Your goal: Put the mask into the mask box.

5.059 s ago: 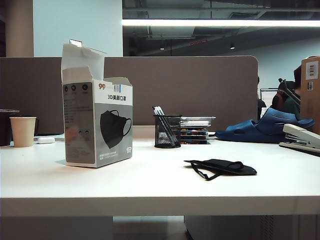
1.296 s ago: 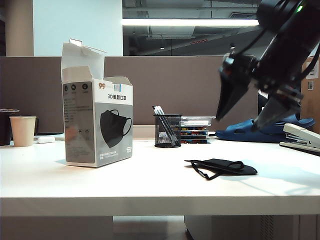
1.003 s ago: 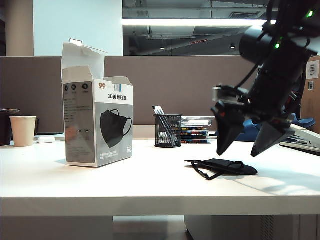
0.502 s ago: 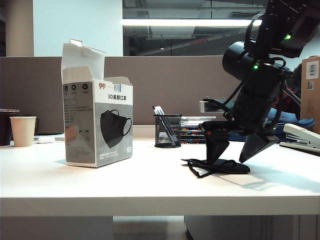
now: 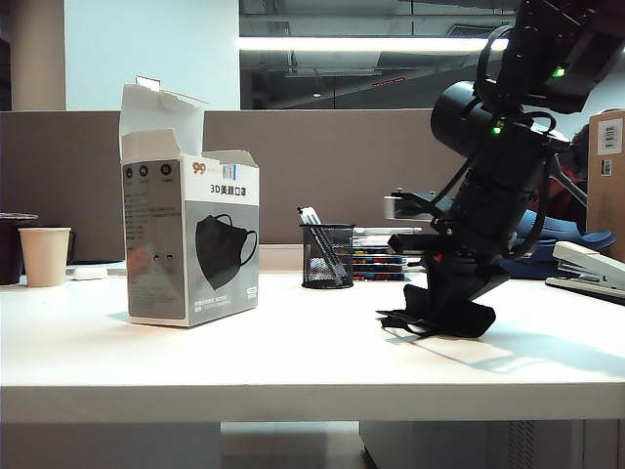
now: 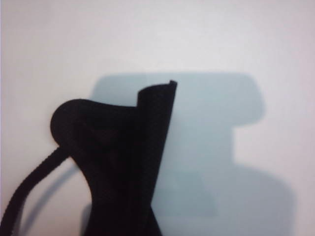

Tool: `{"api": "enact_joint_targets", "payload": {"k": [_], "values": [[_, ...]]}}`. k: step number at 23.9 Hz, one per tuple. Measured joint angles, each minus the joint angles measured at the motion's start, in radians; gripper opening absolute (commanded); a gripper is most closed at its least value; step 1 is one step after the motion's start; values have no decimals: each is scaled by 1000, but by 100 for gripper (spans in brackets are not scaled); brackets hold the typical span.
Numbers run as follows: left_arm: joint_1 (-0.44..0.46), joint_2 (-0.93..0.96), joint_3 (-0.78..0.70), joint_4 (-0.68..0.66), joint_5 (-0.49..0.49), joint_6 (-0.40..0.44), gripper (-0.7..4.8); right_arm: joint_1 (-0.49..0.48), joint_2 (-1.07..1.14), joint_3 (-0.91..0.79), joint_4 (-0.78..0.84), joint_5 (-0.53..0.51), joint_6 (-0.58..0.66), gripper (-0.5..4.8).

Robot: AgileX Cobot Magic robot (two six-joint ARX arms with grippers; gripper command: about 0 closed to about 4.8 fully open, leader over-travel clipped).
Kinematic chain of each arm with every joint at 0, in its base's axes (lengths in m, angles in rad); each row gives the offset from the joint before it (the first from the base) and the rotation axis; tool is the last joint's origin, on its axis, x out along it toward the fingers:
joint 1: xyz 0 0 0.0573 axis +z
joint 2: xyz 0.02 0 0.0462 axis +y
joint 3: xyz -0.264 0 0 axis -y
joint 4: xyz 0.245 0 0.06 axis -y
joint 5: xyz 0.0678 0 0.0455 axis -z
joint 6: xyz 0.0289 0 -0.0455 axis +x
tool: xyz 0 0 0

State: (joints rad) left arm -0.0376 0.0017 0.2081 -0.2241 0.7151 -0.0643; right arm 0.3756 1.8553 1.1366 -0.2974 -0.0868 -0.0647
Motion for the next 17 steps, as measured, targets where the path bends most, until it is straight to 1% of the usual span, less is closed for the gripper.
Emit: {"api": "enact_joint_targets", "payload": {"k": [1, 2, 7, 9, 10, 12, 17], "values": [[0, 0, 0, 6, 0, 0, 75, 0, 0, 3, -5, -3, 0, -6], [0, 0, 0, 14, 0, -1, 99, 0, 0, 8, -15, -5, 0, -6], [0, 0, 0, 63, -11, 2, 107, 0, 6, 68, -101, -41, 0, -6], [0, 0, 2, 74, -37, 3, 141, 2, 5, 130, -114, -77, 1, -6], [0, 0, 8, 75, -68, 2, 165, 2, -2, 169, -115, -107, 3, -6], [0, 4, 23, 85, -118, 3, 185, 2, -7, 221, -127, -142, 3, -6], [0, 25, 39, 132, -155, 2, 185, 2, -10, 285, -146, -188, 3, -6]]}}
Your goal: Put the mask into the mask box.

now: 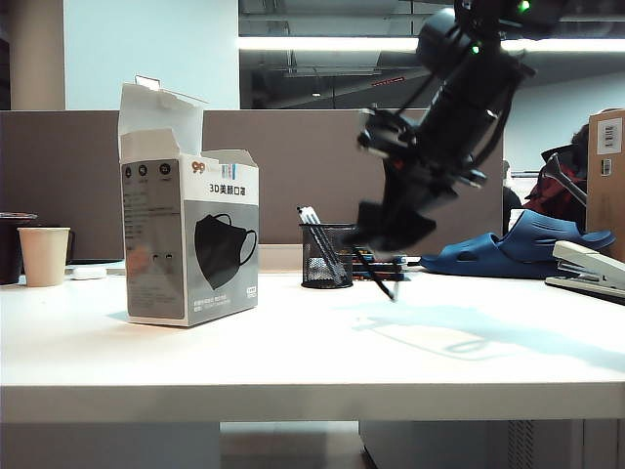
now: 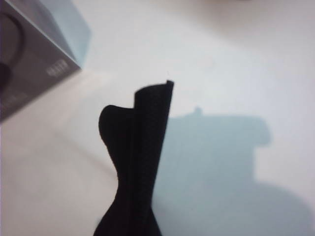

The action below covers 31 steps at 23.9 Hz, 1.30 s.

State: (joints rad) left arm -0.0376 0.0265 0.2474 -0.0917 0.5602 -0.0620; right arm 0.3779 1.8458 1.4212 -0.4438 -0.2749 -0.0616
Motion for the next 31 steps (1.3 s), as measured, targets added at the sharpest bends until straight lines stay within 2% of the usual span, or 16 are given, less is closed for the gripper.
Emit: {"api": "enact_joint_targets", "payload": {"k": [6, 12, 17, 20, 25, 28, 31], "values": [[0, 103, 45, 41, -5, 0, 185, 0, -29, 31, 6, -49, 0, -6], [0, 327, 85, 235, -22, 6, 185, -1, -56, 31, 22, -99, 0, -6], [0, 503, 87, 349, -25, 63, 185, 0, -62, 31, 84, -218, 12, -6], [0, 644, 99, 418, -87, 71, 185, 2, -68, 31, 126, -257, 51, -6], [0, 779, 182, 477, -95, 108, 186, 2, -69, 30, 153, -283, 66, -6], [0, 862, 237, 485, -98, 124, 204, 2, -72, 30, 170, -321, 69, -6], [0, 935, 288, 484, -98, 137, 256, 2, -73, 30, 193, -348, 88, -6]]}}
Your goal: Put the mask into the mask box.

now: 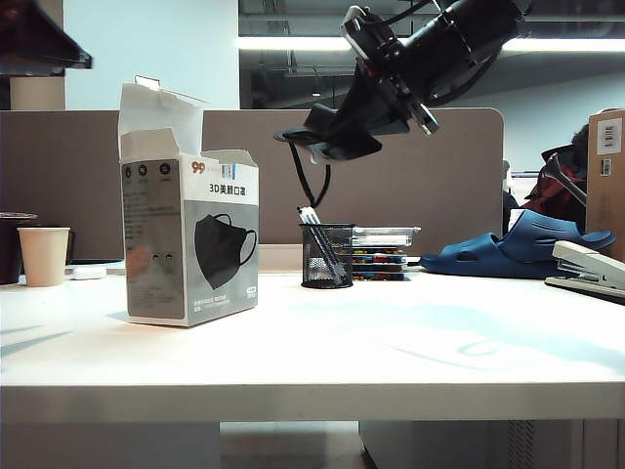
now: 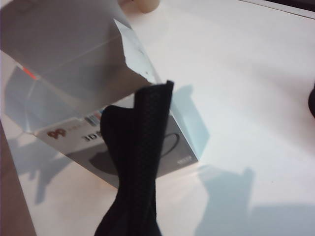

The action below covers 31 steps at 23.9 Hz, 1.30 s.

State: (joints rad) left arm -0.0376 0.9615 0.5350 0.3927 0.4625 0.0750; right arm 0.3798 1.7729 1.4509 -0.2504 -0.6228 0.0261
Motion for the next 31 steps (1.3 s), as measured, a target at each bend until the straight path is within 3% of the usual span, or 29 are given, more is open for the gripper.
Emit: {"api": "enact_joint_targets", "payload": {"k": [14, 24, 31], "values": [[0, 307, 164, 77, -3, 3, 256, 47, 0, 0, 216, -71, 142, -6], [-4, 363, 167, 159, -2, 3, 241, 64, 0, 0, 292, -70, 163, -6], [-56, 425, 178, 220, 7, 3, 236, 63, 0, 0, 315, -58, 181, -6]]}}
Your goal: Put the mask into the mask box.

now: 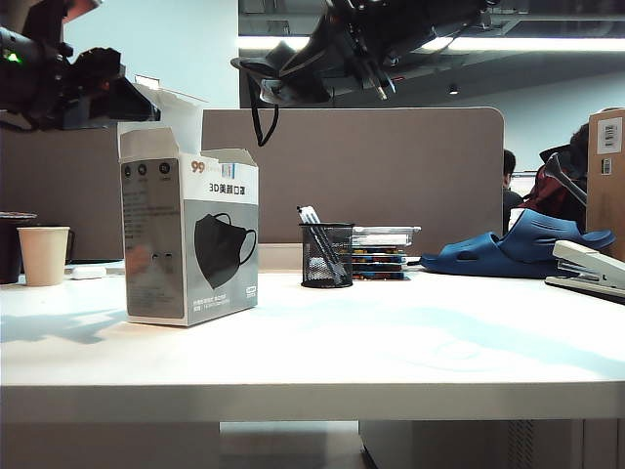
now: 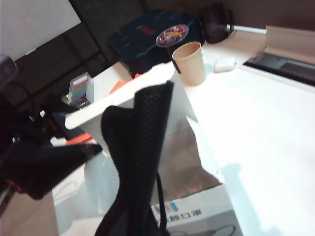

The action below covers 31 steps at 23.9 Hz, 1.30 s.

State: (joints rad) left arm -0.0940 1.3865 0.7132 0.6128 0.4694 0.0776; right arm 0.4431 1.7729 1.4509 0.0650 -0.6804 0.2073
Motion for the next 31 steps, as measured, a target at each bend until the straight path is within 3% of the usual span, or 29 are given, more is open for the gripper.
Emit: {"api": "enact_joint_targets", "payload": {"k": [2, 3, 5, 9, 12, 22, 25, 31], "values": [[0, 11, 0, 10, 1, 0, 230, 9, 1, 0, 16, 16, 2, -6], [0, 14, 0, 11, 0, -2, 209, 13, 2, 0, 24, 19, 2, -6], [0, 14, 0, 16, 1, -3, 104, 37, 6, 0, 45, 31, 4, -6], [0, 14, 1, 19, 0, -5, 62, 98, 53, 0, 142, 33, 5, -6], [0, 14, 1, 19, 1, -4, -7, 117, 88, 0, 234, 34, 5, -6], [0, 14, 6, 22, 132, -24, -6, 122, 177, 0, 401, 79, 5, -6], [0, 15, 6, 19, 132, -76, -6, 132, 208, 0, 410, 79, 5, -6], [3, 15, 6, 21, 103, -87, -6, 151, 235, 0, 377, 78, 0, -6]]}}
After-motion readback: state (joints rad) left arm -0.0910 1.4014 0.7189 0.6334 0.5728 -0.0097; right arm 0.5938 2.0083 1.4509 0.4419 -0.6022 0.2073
